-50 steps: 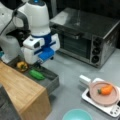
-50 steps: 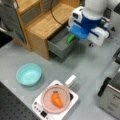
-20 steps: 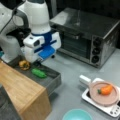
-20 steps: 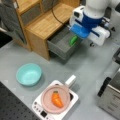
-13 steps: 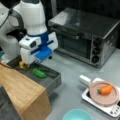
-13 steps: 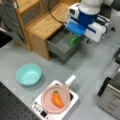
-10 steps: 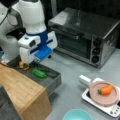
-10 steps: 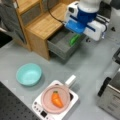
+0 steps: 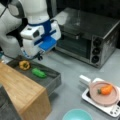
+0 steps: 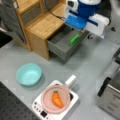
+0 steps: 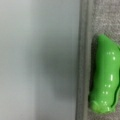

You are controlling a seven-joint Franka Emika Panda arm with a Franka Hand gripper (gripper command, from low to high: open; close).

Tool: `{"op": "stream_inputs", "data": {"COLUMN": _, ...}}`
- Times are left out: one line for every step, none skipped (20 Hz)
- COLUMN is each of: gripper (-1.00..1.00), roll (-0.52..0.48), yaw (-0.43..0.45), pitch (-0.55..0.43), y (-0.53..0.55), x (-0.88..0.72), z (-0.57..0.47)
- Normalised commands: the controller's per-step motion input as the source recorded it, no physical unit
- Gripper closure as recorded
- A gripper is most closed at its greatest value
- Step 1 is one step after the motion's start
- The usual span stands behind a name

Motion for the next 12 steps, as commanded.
{"op": "stream_inputs", "data": {"gripper": -1.0, "roll": 0.189, "yaw": 0.011, "pitch": 0.309, "y": 0.31, "x": 0.92, "z": 0.35}}
{"op": "stream_inputs", "data": {"gripper": -1.0, "roll": 0.171, "yaw": 0.01, "pitch": 0.316, "y": 0.31, "x": 1.0, "z": 0.32}}
{"op": "stream_inputs", "data": {"gripper": -1.0, "roll": 0.175, "yaw": 0.011, "pitch": 0.302, "y": 0.31, "x": 1.0, "z": 0.29}}
{"op": "stream_inputs", "data": {"gripper": -1.0, "roll": 0.159, "yaw": 0.002, "pitch": 0.293, "y": 0.3, "x": 1.0, "z": 0.26}}
{"op": "stream_inputs", "data": {"gripper": -1.0, "roll": 0.145, "yaw": -0.006, "pitch": 0.291, "y": 0.28, "x": 1.0, "z": 0.24}}
{"op": "stream_inputs", "data": {"gripper": -1.0, "roll": 0.124, "yaw": -0.03, "pitch": 0.267, "y": 0.27, "x": 1.0, "z": 0.22}}
{"op": "stream_inputs", "data": {"gripper": -1.0, "roll": 0.096, "yaw": -0.052, "pitch": 0.246, "y": 0.27, "x": 1.0, "z": 0.2}}
{"op": "stream_inputs", "data": {"gripper": -1.0, "roll": 0.084, "yaw": -0.064, "pitch": 0.237, "y": 0.26, "x": 1.0, "z": 0.19}}
{"op": "stream_inputs", "data": {"gripper": -1.0, "roll": 0.074, "yaw": -0.079, "pitch": 0.222, "y": 0.24, "x": 1.0, "z": 0.17}}
{"op": "stream_inputs", "data": {"gripper": -1.0, "roll": 0.074, "yaw": -0.085, "pitch": 0.214, "y": 0.24, "x": 0.99, "z": 0.15}}
{"op": "stream_inputs", "data": {"gripper": -1.0, "roll": 0.08, "yaw": -0.086, "pitch": 0.214, "y": 0.23, "x": 0.94, "z": 0.15}}
{"op": "stream_inputs", "data": {"gripper": -1.0, "roll": 0.087, "yaw": -0.079, "pitch": 0.219, "y": 0.21, "x": 0.87, "z": 0.14}}
